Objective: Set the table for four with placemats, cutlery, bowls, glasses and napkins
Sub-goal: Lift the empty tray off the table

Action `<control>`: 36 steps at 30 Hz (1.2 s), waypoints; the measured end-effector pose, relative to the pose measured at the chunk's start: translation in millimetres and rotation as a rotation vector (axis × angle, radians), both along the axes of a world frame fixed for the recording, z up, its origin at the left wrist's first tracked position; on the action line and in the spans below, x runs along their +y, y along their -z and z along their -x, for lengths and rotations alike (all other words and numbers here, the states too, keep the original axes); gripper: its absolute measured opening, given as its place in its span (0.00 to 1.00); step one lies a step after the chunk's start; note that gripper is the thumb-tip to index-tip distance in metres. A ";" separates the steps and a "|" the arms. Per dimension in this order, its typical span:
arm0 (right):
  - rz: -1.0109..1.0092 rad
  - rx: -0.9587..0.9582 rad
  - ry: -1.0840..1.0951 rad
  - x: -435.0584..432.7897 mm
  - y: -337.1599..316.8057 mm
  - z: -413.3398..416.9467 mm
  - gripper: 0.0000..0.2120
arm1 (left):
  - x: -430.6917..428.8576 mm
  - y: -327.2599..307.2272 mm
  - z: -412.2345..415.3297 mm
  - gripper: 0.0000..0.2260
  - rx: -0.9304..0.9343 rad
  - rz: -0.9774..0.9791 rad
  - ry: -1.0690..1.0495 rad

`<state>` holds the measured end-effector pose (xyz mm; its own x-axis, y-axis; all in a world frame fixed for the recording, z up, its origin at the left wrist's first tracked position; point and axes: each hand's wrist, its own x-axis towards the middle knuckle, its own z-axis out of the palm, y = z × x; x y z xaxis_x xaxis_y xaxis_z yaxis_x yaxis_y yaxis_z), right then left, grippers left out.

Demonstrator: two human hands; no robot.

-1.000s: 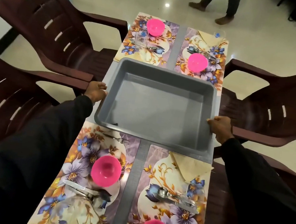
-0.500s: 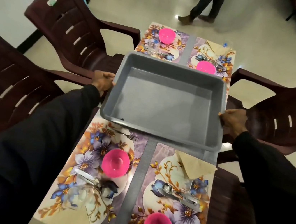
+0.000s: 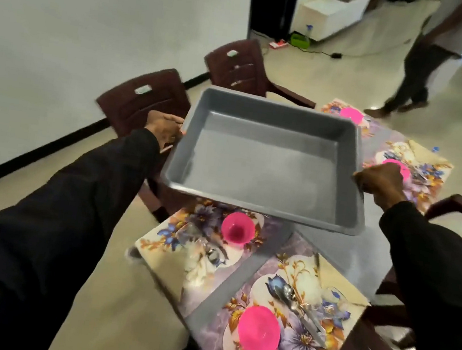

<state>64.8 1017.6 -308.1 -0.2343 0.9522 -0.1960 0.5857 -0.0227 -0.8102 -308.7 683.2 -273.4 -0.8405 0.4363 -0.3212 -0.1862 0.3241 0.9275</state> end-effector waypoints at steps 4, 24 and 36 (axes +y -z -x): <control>0.005 0.010 -0.181 -46.8 -9.2 40.9 0.17 | -114.5 -18.4 -26.3 0.14 0.008 0.031 -0.208; 0.005 0.058 -1.230 -425.6 -21.0 139.4 0.07 | -586.8 -5.9 -354.2 0.14 -0.021 -0.112 -1.143; 0.069 -0.019 -1.689 -624.6 25.1 72.8 0.11 | -669.5 42.6 -642.4 0.18 -0.062 -0.177 -1.645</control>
<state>-8.0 393.1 -333.1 -0.9053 -0.3517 -0.2383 -0.0001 0.5611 -0.8277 333.7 13.7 -316.0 -0.3982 -0.8174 -0.4163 -0.2371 -0.3467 0.9075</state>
